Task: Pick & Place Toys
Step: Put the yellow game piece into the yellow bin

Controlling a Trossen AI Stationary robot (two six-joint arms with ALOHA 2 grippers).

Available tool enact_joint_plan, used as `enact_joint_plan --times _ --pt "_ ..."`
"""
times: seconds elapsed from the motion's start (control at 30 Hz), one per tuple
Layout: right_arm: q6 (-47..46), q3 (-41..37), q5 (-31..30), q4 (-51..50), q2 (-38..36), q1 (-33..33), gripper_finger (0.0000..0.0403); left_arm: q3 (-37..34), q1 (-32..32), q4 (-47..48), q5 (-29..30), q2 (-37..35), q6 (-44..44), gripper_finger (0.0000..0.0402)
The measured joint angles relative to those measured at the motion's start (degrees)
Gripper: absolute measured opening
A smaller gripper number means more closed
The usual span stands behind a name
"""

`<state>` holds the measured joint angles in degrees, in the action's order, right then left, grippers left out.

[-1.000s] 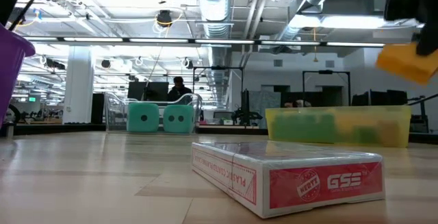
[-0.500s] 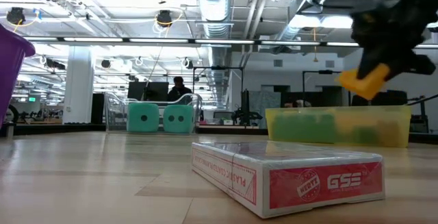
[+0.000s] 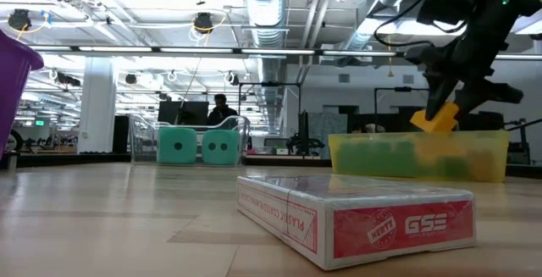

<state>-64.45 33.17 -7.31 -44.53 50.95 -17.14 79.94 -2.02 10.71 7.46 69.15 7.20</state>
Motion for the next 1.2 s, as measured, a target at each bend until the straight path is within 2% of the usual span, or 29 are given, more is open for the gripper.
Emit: enact_joint_plan --times 0.2,0.5,0.7,0.93,1.0,1.2 --pt "2.14 0.02 -0.04 -2.46 0.15 -3.98 0.0130 -0.03 0.00 4.85 -0.09 -0.52 -0.09 0.0287" --pt "9.99 0.09 0.20 -4.18 -0.10 -9.54 0.0128 0.00 0.02 2.98 -0.08 0.91 -1.55 0.0287" --pt "15.21 0.09 3.22 -1.75 -0.06 -10.01 0.0128 -0.08 0.02 1.90 -0.07 1.93 -3.17 0.0287" --pt "16.47 0.09 2.97 -1.73 0.03 -9.52 0.0129 -0.03 0.02 -1.36 -0.01 3.87 -4.91 0.0287" --pt "16.51 0.09 2.95 -1.69 0.03 -9.54 0.0148 -0.13 0.02 -0.96 0.00 4.07 -5.09 0.0287" --pt "16.87 0.09 2.83 -1.70 0.03 -9.54 0.0238 0.02 0.02 -2.38 -0.02 5.82 -6.37 0.0287"
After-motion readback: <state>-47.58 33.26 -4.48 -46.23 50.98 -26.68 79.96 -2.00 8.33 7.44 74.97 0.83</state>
